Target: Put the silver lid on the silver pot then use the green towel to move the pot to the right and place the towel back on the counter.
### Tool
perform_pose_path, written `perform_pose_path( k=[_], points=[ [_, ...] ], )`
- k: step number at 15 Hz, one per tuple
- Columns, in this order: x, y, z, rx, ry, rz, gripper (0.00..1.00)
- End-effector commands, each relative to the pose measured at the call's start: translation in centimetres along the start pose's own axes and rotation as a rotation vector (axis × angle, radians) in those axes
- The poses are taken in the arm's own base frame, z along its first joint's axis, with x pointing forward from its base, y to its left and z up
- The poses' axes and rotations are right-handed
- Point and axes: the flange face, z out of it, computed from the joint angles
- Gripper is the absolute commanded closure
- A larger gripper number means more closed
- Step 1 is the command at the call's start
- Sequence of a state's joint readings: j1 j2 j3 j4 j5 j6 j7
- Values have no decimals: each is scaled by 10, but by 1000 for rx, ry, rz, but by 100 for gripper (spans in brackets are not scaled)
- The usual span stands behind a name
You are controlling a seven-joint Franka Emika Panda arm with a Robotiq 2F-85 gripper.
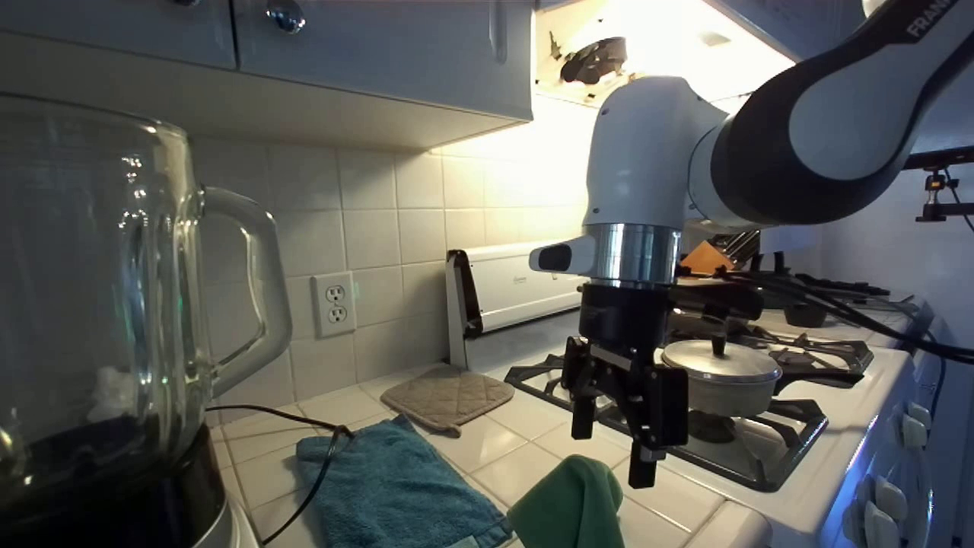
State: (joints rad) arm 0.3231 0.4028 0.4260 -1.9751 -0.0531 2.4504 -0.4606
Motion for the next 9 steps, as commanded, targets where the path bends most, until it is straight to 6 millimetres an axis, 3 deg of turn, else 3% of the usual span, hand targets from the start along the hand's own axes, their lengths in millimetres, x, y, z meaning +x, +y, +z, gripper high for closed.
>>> perform_pose_path(
  k=[1, 3, 4, 6, 9],
  points=[
    [17, 3, 10, 88, 8, -61, 0],
    [18, 3, 19, 105, -18, -75, 6],
    [18, 5, 23, 108, -26, -76, 26],
    [18, 10, 30, 126, -30, -67, 31],
    [19, 18, 38, 125, -32, -49, 53]
  ],
)
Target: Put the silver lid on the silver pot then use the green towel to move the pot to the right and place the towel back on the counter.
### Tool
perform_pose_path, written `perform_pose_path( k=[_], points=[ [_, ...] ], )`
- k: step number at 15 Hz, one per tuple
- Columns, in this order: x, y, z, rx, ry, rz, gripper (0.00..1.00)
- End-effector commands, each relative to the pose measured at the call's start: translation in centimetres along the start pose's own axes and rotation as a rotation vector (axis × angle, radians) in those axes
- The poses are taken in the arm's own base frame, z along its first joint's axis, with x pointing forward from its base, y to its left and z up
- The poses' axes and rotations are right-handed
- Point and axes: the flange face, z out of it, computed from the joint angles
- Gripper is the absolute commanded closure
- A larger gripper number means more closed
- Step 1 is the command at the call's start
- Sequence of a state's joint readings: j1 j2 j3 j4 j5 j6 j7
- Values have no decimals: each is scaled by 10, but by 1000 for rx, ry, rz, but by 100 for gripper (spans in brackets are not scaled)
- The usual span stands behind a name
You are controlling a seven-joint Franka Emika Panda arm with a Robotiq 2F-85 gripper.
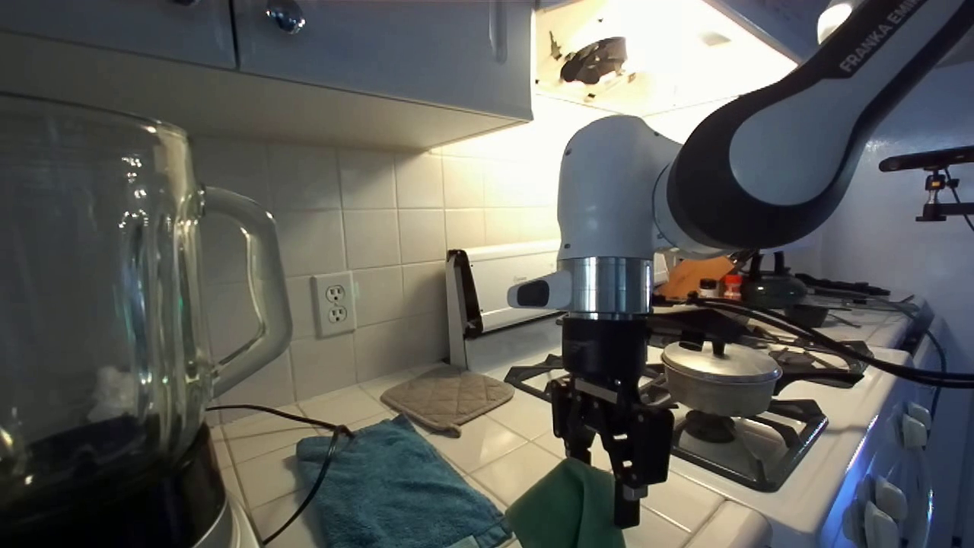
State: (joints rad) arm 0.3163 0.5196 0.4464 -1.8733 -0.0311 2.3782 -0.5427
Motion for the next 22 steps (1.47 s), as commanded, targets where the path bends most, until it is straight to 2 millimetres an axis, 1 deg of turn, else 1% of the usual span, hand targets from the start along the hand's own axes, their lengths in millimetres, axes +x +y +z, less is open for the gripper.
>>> perform_pose_path(
  k=[1, 3, 5, 6, 7, 10, 13, 15, 18, 22],
  points=[
    [6, 14, 6, 33, 4, 8, 61],
    [4, 18, 7, 48, 7, 17, 75],
    [-2, 21, 2, 55, 17, 30, 89],
    [-4, 22, 0, 62, 25, 36, 95],
    [-10, 23, -4, 57, 16, 53, 99],
    [-29, 26, -23, 40, 10, 104, 100],
    [-52, 26, -50, 2, 22, 176, 99],
    [-70, 22, -68, -26, 30, 230, 99],
    [-96, 7, -95, -53, 48, 338, 99],
    [-138, -22, -121, -76, 90, 547, 99]
  ],
)
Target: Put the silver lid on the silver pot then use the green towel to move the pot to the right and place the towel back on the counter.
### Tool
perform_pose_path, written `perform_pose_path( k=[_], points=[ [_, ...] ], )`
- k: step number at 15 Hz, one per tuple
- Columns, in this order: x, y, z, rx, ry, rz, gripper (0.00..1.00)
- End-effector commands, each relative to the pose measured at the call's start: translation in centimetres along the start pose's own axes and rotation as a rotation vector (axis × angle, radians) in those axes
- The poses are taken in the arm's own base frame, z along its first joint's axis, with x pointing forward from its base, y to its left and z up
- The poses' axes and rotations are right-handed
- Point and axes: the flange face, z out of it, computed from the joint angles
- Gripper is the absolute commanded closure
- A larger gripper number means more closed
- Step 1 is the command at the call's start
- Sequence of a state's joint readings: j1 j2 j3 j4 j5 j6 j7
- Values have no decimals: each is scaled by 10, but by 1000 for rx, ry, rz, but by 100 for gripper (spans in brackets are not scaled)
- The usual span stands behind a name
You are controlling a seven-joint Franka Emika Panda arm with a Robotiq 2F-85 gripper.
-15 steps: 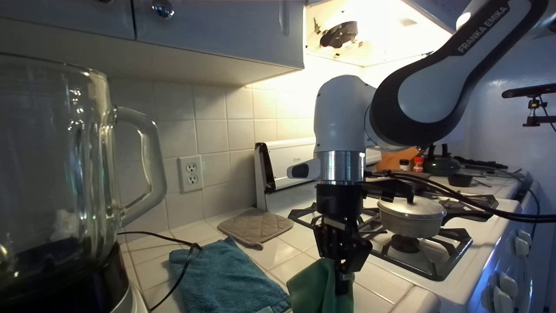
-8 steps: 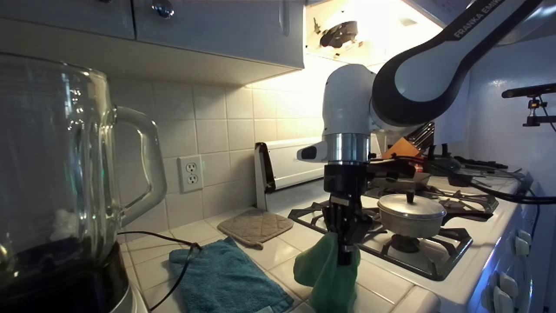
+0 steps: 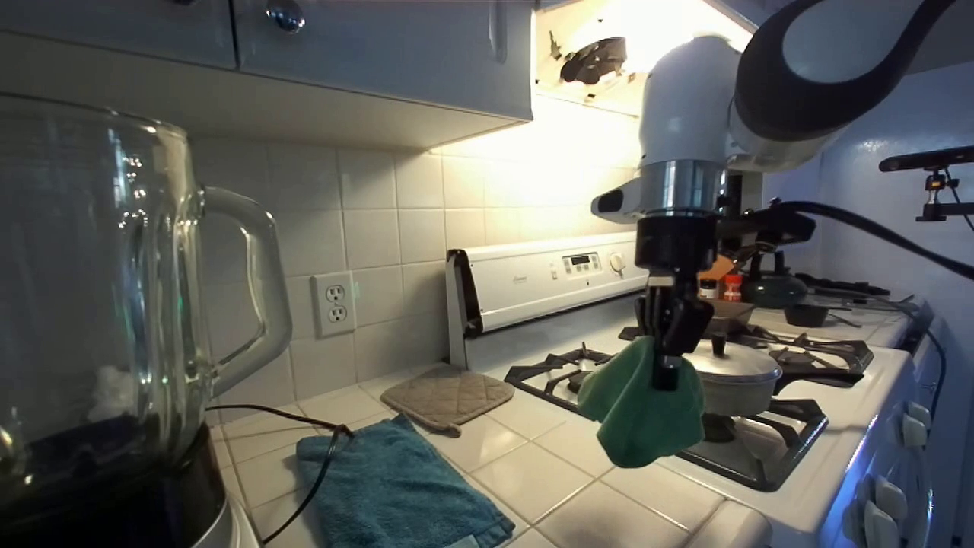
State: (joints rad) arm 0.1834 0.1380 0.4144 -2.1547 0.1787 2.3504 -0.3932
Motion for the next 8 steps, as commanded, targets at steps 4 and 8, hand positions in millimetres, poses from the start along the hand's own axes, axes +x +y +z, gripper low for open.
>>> perform_pose_path(
  k=[4, 8],
  points=[
    [-94, -26, -37, -88, 63, 333, 99],
    [-138, -32, -44, -151, 99, 518, 99]
  ],
)
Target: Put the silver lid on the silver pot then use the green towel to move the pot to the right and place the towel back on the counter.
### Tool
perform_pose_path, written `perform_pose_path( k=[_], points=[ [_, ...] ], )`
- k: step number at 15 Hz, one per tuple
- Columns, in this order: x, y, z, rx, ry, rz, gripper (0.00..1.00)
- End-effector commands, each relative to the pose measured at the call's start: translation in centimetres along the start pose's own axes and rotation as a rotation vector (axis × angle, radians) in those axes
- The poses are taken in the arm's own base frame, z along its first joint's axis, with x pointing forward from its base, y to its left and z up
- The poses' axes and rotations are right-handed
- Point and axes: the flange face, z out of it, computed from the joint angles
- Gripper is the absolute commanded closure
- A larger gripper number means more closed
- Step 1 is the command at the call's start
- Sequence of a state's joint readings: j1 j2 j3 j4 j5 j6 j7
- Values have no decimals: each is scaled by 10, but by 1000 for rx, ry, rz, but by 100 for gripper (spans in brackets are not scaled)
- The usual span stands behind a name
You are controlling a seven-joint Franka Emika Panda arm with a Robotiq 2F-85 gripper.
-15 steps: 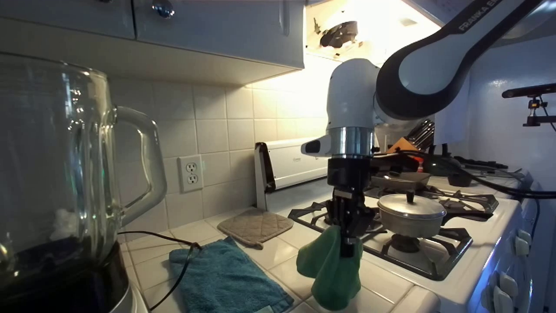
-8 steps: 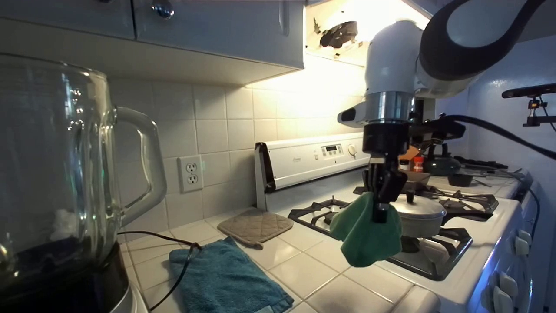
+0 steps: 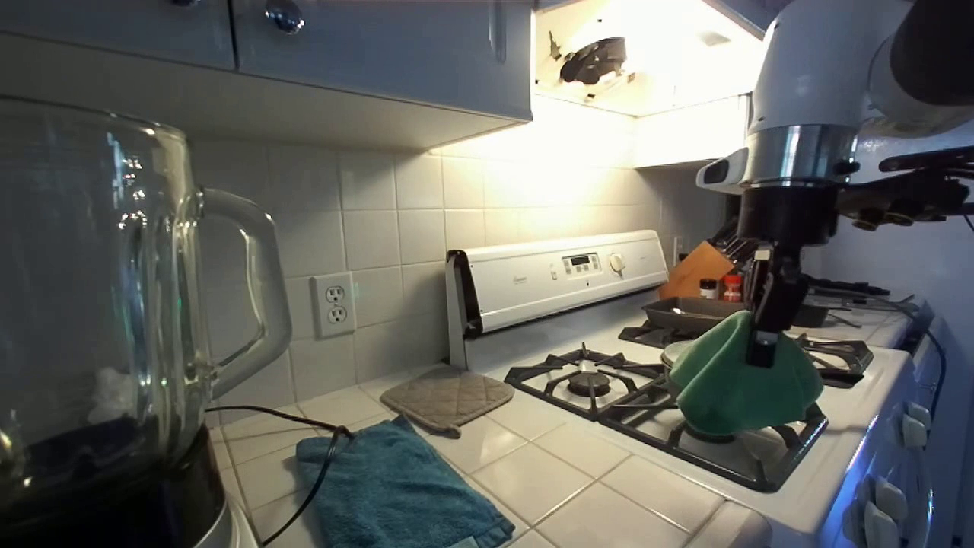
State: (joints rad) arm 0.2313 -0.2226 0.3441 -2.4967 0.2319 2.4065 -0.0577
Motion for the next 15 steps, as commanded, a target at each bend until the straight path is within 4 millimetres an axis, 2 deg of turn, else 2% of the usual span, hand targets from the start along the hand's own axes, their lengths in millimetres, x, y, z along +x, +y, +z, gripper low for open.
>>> perform_pose_path(
  k=[1, 8, 9, 15],
  points=[
    [-48, 11, -13, -47, 60, 181, 99],
    [-103, 39, -20, -134, 89, 504, 99],
    [-85, 40, -31, -149, 90, 534, 99],
    [-90, 68, -41, -231, 112, 644, 99]
  ],
)
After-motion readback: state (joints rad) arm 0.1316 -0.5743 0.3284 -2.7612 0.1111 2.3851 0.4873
